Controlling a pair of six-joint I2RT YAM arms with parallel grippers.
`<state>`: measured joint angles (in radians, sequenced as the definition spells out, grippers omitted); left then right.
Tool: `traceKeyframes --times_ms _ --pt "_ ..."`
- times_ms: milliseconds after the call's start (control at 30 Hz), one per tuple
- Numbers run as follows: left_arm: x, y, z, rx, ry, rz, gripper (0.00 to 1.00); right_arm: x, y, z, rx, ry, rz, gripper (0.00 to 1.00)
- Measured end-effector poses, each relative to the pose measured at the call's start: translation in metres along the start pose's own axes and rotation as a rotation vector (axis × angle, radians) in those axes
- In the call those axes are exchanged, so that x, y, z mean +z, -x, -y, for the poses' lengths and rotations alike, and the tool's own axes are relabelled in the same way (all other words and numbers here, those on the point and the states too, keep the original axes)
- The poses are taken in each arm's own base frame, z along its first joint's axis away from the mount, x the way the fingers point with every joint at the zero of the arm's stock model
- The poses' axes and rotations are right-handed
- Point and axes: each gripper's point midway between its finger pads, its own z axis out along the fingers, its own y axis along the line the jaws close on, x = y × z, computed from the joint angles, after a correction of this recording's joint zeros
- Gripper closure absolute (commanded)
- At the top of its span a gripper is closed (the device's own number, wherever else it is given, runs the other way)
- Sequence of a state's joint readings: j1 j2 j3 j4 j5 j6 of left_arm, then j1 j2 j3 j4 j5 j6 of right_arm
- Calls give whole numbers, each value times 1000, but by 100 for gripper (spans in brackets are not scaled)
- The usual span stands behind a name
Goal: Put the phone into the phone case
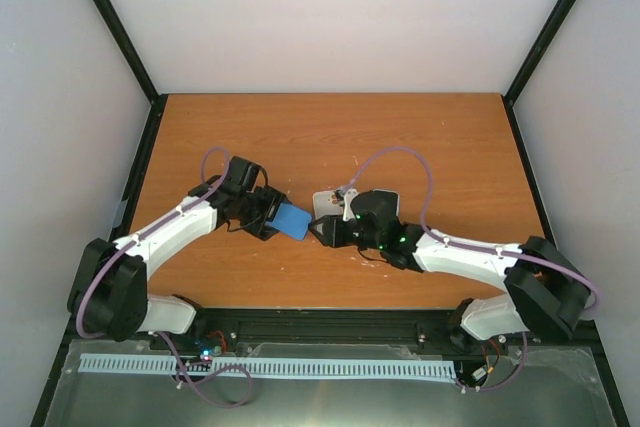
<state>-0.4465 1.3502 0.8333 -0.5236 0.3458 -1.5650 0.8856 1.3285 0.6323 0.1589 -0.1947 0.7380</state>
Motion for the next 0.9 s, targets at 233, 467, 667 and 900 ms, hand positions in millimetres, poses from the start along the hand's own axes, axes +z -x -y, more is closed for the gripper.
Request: traceKeyframes --times_ms 233,467,667,900 --pt "0 -12 2 24 -33 -44 33 16 3 -5 13 -12 2 69" --pt "1 -20 5 37 -54 -78 33 21 0 -1 35 -34 2 83" --pt "1 -21 8 39 -75 -83 32 21 3 -2 49 -37 18 93" --pt "2 -20 12 40 -98 -81 13 21 8 -7 60 -16 38 97"
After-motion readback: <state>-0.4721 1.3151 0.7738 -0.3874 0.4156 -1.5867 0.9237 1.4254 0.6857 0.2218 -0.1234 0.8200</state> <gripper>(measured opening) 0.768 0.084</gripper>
